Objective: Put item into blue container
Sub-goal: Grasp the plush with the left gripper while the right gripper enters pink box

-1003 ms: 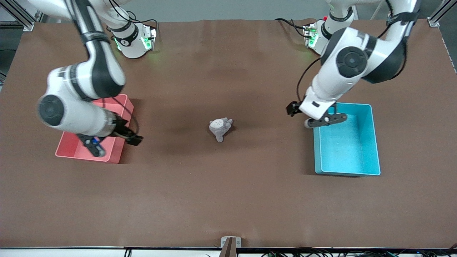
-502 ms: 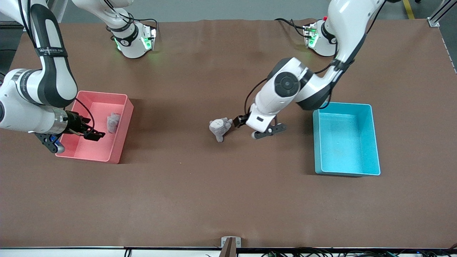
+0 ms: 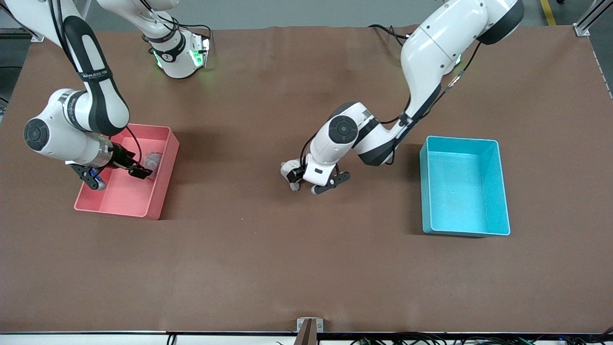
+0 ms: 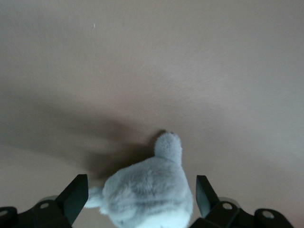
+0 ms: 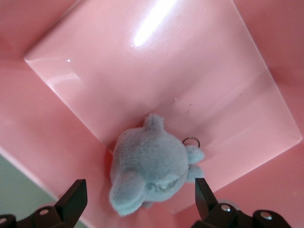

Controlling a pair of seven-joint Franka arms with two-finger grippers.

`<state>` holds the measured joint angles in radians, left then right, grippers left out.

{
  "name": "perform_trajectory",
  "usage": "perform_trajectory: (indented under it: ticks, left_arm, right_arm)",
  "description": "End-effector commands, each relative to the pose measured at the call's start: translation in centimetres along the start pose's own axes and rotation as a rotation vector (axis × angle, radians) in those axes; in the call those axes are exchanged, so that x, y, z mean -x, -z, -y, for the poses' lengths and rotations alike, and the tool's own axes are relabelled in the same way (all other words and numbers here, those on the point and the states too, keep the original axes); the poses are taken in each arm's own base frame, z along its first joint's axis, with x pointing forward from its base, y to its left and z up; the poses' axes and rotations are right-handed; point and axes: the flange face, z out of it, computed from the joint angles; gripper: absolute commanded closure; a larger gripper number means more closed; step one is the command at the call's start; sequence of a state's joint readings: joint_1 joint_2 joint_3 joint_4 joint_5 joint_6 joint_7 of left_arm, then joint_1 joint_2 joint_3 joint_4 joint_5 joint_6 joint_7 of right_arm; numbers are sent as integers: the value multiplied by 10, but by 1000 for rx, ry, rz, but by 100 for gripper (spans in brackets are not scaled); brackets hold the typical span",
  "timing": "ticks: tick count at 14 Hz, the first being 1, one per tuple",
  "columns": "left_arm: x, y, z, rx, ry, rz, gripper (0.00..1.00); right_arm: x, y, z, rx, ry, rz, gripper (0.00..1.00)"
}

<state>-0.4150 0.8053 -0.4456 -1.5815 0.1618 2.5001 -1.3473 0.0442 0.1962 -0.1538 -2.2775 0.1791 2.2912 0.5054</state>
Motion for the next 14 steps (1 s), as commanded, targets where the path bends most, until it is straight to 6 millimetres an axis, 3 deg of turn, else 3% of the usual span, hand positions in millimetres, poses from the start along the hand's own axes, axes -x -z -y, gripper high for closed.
perform_trajectory:
  ticks: [1, 2, 4, 7, 10, 12, 14]
  left_arm:
    - [16, -21, -7, -18, 10, -31, 1]
    - [16, -24, -5, -21, 13, -27, 12]
    - [16, -34, -2, -30, 14, -21, 53]
    - [29, -37, -6, -23, -15, -22, 93]
    - [26, -24, -11, -8, -55, -43, 100]
    - [7, 1, -12, 4, -66, -86, 100]
    - [-24, 49, -7, 2, -89, -157, 100]
  right_arm:
    - [7, -12, -14, -17, -7, -36, 0]
    - [6, -18, -15, -12, -10, -34, 0]
    - [5, -27, -17, -2, -15, -22, 0]
    - [2, -35, -21, 5, -26, -12, 0]
    - [3, -42, -20, -2, -42, -2, 0]
    - [3, -48, -21, 3, -45, 7, 0]
    - [3, -55, -22, 5, -56, 21, 0]
